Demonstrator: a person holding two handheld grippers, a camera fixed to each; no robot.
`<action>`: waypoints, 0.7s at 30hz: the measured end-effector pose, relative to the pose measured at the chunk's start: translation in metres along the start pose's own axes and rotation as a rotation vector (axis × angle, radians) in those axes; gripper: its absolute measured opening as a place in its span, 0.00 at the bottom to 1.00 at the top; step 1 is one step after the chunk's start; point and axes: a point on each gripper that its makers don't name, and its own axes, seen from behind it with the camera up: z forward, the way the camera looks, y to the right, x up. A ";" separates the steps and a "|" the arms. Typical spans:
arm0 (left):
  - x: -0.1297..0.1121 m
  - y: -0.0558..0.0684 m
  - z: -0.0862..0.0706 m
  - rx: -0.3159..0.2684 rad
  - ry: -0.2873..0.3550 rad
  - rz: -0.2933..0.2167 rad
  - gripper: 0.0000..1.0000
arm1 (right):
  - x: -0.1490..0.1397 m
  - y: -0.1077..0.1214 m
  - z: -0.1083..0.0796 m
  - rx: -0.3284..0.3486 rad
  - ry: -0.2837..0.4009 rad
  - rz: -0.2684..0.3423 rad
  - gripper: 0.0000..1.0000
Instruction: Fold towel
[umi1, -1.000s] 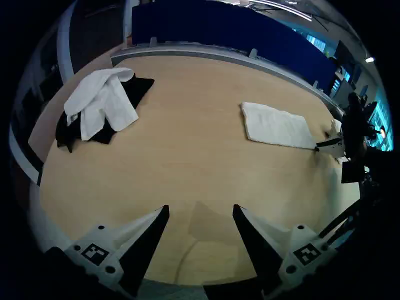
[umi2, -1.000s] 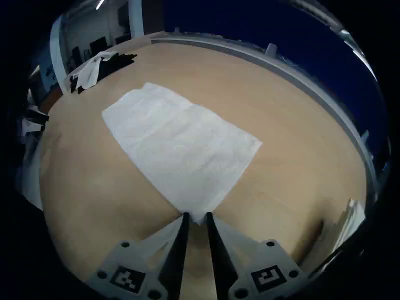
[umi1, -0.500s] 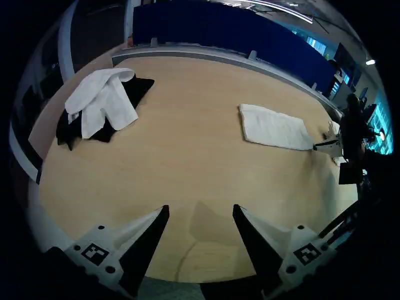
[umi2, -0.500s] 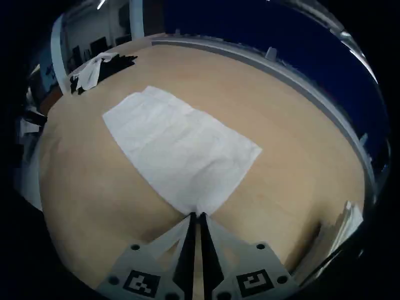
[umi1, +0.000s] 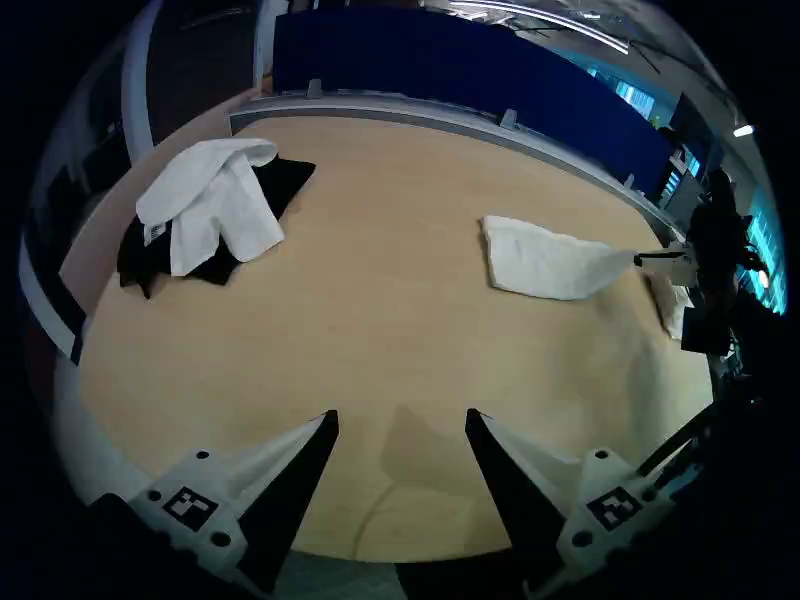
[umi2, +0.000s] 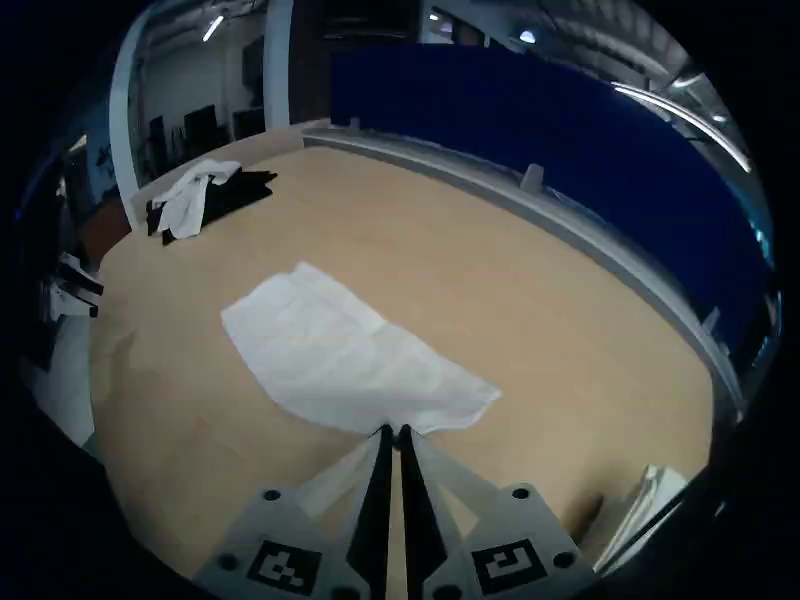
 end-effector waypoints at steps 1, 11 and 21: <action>0.000 0.000 -0.001 -0.001 0.001 -0.002 0.94 | 0.007 -0.001 -0.001 0.000 0.012 -0.005 0.06; -0.001 -0.002 -0.008 -0.004 0.020 -0.023 0.94 | 0.036 -0.015 0.005 0.015 0.032 -0.061 0.06; 0.000 -0.006 -0.028 0.004 0.052 -0.062 0.94 | 0.070 -0.043 0.026 0.064 0.043 -0.131 0.06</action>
